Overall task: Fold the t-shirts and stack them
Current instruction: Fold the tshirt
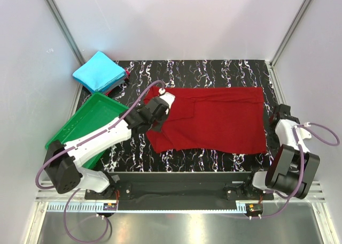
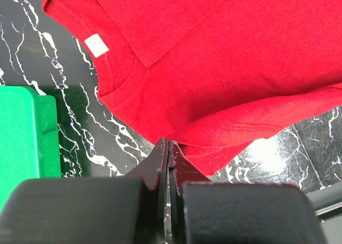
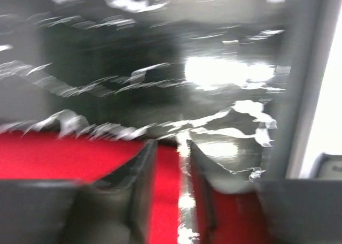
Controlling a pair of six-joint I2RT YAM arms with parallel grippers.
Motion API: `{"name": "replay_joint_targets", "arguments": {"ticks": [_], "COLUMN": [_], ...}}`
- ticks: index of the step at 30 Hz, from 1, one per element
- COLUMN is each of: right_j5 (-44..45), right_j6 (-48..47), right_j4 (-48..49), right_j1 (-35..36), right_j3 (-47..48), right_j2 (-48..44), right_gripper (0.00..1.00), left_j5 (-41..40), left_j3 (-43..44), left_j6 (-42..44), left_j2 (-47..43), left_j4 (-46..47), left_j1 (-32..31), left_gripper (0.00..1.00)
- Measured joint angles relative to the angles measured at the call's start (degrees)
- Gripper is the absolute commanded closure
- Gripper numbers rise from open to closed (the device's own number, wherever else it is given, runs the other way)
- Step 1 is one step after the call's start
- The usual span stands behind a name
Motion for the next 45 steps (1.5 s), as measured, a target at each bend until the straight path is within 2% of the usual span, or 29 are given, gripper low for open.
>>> {"name": "replay_joint_targets", "arguments": {"ticks": [3,4,9,15,21,28,33,41,45], "right_j5": [-6.6,-8.8,-19.8,-25.3,-23.2,-11.4,-7.0,-2.3,-3.3], "right_j6": [-5.5,-6.5,-8.8,-8.6,-8.9,-9.7,-10.0,-9.0,-9.3], "right_j4": [4.2,5.2,11.4,16.5,19.3,18.0,15.4,10.1,8.0], "right_j1": [0.0,0.0,0.0,0.0,0.1,-0.7,-3.6,-5.1,-5.1], "right_j3": [0.3,0.2,-3.6,-6.8,-6.1,-2.2,2.1,4.0,5.0], "right_j2": [-3.4,-4.5,-10.0,-2.4,3.3,6.1,9.3,8.7,6.9], "right_gripper": [0.87,0.9,0.94,0.98,0.97,0.95,0.94,0.85,0.81], "left_j5": [0.3,0.4,0.4,0.4,0.3,-0.5,-0.8,-2.0,-1.9], "left_j3": [0.0,0.0,0.0,0.0,0.0,-0.2,-1.6,-4.4,-4.7], "left_j6": [0.0,0.0,0.0,0.0,0.0,-0.6,-1.1,-1.7,-2.4], "left_j2": [0.0,0.1,0.3,1.0,1.2,1.4,1.3,-0.2,-2.2], "left_j4": [0.0,0.0,0.0,-0.1,0.0,0.0,0.1,-0.2,0.0], "left_j1": [0.0,0.0,0.0,0.0,0.0,0.0,0.0,0.0,0.0], "left_gripper": [1.0,1.0,1.0,1.0,1.0,1.0,1.0,1.0,1.0]}}
